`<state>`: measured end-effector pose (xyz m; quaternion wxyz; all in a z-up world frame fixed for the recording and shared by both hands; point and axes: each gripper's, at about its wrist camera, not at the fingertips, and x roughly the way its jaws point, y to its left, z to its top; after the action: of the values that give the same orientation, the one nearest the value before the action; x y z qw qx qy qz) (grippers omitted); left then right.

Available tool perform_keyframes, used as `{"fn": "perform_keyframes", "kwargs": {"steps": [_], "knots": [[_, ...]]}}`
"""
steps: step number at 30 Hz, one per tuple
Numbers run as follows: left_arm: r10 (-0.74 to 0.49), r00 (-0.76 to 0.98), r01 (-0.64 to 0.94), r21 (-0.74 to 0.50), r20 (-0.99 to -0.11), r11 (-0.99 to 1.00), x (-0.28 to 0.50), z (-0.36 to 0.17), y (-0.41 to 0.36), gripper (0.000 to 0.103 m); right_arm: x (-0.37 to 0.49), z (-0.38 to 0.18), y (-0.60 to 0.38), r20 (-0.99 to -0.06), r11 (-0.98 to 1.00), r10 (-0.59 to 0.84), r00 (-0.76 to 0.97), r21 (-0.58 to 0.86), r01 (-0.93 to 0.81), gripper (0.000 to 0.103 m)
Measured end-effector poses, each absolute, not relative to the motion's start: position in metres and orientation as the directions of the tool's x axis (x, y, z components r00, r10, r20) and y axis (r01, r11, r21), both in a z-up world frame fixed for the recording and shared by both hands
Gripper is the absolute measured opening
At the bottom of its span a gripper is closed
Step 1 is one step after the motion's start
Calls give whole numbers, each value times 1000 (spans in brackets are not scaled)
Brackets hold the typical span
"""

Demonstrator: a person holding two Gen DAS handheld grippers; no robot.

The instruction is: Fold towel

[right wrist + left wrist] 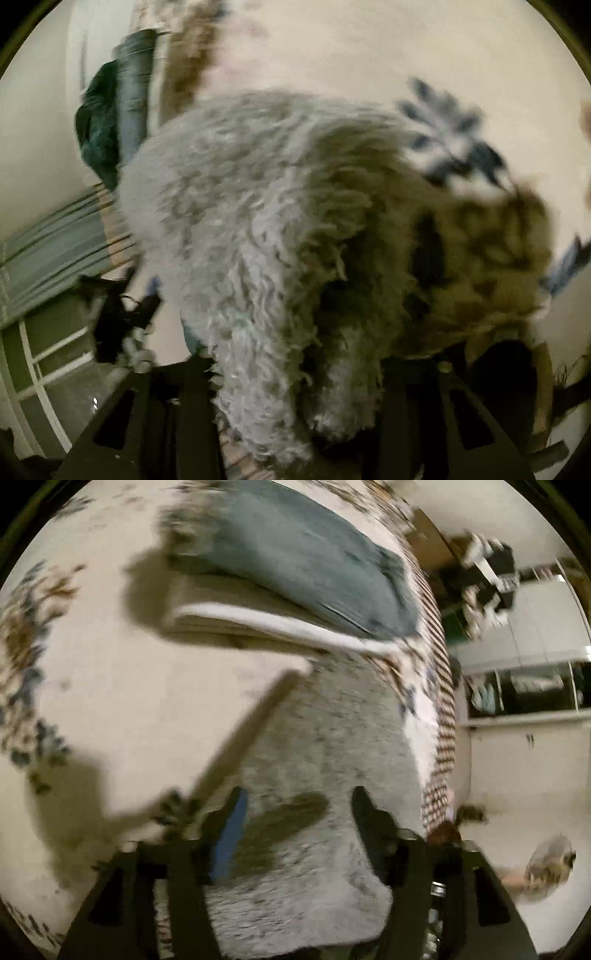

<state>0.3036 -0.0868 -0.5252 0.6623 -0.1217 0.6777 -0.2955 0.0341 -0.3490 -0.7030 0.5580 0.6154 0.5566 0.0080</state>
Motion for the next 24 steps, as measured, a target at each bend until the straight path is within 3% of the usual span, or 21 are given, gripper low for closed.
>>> {"fn": "perform_keyframes", "kwargs": {"steps": [2,4,5,12,17,24], "knots": [[-535,-107,300,-541,-838,786,295,-525,-105,71,27,-718,-353,-678,330,650,343,659,676,76],[-521,-131,343,-532,-843,774,292,-529,-122,84,15,-724,-354,-635,291,668,388,702,650,78],[-504,-139,384,-515,-853,766,288,-535,-133,87,11,-728,-354,-601,252,681,418,728,637,83],[-300,-93,558,-300,-949,774,289,-567,-151,87,8,-753,-337,-505,167,693,514,807,567,87],[-340,-150,498,-368,-929,785,312,-584,-122,98,-1,-750,-337,-479,168,702,528,831,530,87],[-410,-201,428,-456,-890,780,311,-595,-106,100,2,-753,-341,-505,217,705,498,822,527,87]]}}
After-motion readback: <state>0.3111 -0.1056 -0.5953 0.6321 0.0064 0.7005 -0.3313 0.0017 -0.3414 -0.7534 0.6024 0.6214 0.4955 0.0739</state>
